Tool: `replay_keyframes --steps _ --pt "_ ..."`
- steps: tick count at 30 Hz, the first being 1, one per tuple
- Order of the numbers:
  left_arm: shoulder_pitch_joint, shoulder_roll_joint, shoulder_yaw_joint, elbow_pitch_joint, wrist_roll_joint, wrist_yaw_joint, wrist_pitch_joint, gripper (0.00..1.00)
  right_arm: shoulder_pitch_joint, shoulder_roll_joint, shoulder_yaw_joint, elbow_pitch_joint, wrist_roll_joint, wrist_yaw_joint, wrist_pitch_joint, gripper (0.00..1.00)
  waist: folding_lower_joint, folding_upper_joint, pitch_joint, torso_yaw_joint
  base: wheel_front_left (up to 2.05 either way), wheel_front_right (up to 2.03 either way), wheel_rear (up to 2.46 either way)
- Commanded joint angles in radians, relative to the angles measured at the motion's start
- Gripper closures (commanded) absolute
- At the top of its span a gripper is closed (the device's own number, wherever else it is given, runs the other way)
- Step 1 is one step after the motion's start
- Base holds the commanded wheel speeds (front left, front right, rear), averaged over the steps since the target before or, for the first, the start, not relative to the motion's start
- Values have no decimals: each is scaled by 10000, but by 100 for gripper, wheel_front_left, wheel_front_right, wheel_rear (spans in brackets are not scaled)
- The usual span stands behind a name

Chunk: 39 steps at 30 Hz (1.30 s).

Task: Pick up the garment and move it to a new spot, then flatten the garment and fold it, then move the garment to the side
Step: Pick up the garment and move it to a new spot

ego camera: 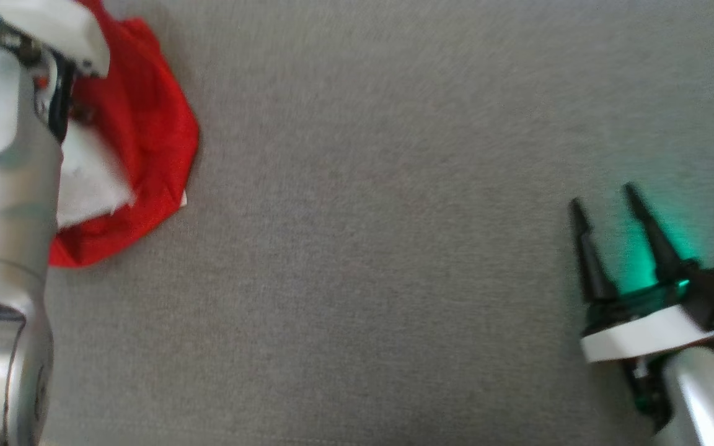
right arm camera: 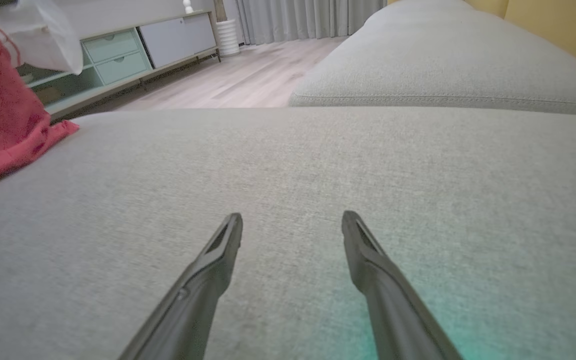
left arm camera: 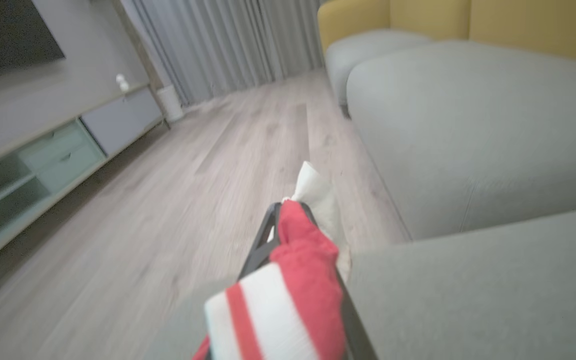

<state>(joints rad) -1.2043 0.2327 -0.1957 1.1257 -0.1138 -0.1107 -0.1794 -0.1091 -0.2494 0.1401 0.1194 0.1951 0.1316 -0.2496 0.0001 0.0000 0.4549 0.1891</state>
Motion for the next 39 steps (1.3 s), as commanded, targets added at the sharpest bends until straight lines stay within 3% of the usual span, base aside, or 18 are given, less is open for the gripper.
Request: replay_keyframes --steps 1,6,10,19,24,32,33,34,35,39 --pt "-526 483 57 -391 36 -54 -130 100 260 75 296 -141 68 -9 -97 0 -1 0 -972 -509 0 0 0" --pt "-1109 164 -717 -989 -98 -187 -205 100 325 785 527 112 208 -9 -117 0 -1 0 -2309 -1467 0 0 0" --pt "-1410 -171 -2124 -2095 -1047 -195 -79 100 625 1299 617 94 300 -9 -120 0 -1 0 -3232 -2540 0 0 0" --pt "-967 -478 -4174 -4089 -3372 -198 171 100 973 1627 570 -56 336 -9 -121 0 -1 0 -3570 -3752 0 0 0" --pt "839 -352 -4844 -4801 -4097 -198 -99 100 1046 1747 579 -96 355 -9 -121 0 -1 0 -3402 -3951 0 0 0" --pt "5972 -543 -5315 -5234 -4578 301 -764 100 1549 1841 344 -41 355 -9 -121 0 -1 0 -3285 -3505 0 0 0" --pt "6456 -618 -5303 -5266 -4595 434 -787 66 1614 1840 308 -36 347 -9 -121 0 -1 0 -3297 -3408 0 0 0" --pt "6866 -688 -5262 -5317 -4585 578 -803 5 1681 1834 260 -36 337 -9 -121 0 -1 0 -3323 -3300 0 0 0" --pt "7209 -744 -5188 -5440 -4515 739 -812 0 1744 1833 206 -31 328 -9 -122 0 -1 0 -3360 -3189 0 0 0" --pt "8217 -924 -4709 -6125 -4282 1205 -819 0 1933 1822 82 7 309 -9 -122 0 -1 0 -3575 -2835 0 0 0"
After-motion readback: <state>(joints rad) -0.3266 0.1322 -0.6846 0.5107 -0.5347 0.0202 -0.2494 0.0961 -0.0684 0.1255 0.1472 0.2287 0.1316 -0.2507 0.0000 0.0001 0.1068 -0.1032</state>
